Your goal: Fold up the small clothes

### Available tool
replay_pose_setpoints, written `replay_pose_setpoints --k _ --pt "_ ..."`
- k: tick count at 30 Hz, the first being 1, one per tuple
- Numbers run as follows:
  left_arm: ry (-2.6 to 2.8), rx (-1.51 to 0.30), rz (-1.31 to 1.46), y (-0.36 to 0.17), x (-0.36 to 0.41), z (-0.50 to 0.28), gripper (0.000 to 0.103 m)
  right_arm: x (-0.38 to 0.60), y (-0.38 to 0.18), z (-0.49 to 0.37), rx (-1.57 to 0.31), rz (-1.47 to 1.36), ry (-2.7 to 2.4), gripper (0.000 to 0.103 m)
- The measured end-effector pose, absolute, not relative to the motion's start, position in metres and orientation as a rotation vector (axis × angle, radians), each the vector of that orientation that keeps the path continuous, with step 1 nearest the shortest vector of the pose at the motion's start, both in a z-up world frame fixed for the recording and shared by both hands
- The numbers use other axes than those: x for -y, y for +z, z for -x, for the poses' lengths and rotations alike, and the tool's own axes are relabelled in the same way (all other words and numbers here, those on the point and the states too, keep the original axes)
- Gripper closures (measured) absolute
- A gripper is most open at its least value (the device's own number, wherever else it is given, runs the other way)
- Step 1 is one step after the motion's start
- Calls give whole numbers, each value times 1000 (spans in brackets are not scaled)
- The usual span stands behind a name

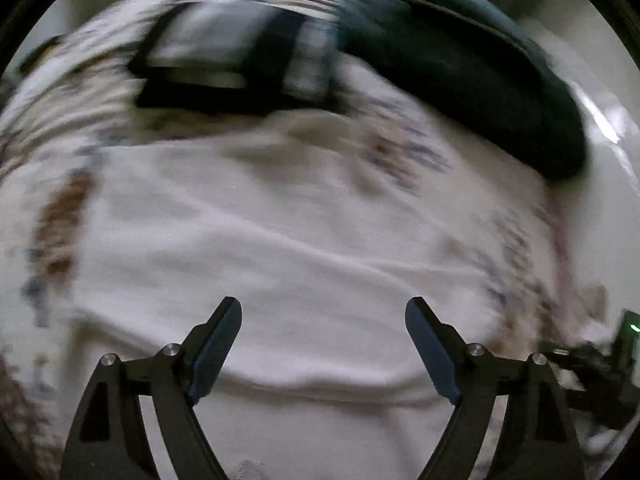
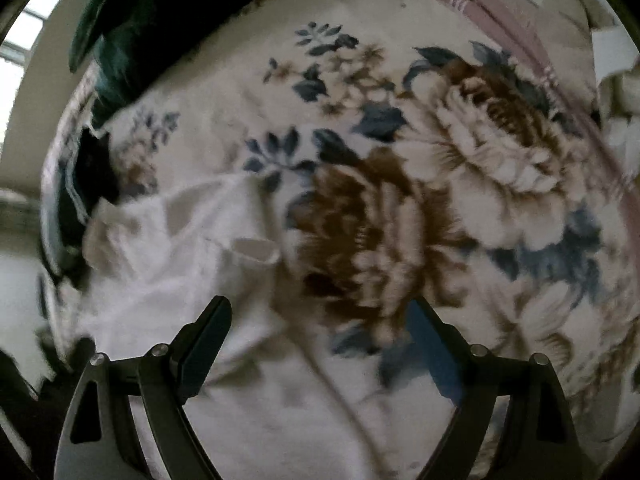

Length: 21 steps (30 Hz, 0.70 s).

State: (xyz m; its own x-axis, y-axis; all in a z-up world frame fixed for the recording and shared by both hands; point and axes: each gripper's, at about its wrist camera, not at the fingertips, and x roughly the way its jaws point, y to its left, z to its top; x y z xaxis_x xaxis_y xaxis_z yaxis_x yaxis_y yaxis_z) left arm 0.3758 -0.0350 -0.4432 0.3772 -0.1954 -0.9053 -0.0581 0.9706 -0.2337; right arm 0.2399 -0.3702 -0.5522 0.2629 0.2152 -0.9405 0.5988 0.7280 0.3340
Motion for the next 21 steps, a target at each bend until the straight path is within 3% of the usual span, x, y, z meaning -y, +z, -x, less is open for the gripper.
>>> replay_pose_setpoints --k 7,11,14,16,21 --pt "209 -1239 133 -497 -75 -400 20 344 -586 -287 -1327 -891 -281 12" --pt "256 -1286 104 -523 -101 -405 20 298 -566 -337 -1287 -597 -215 12" --pt "261 -1304 125 -534 -114 -402 19 257 -579 -360 -1395 -324 -176 16" --pt "252 -1306 140 -535 -117 -398 19 246 -589 -349 -1478 -203 -179 27" --pt "217 -1309 146 -533 -119 -387 19 267 -598 -280 -1639 -191 -252 27"
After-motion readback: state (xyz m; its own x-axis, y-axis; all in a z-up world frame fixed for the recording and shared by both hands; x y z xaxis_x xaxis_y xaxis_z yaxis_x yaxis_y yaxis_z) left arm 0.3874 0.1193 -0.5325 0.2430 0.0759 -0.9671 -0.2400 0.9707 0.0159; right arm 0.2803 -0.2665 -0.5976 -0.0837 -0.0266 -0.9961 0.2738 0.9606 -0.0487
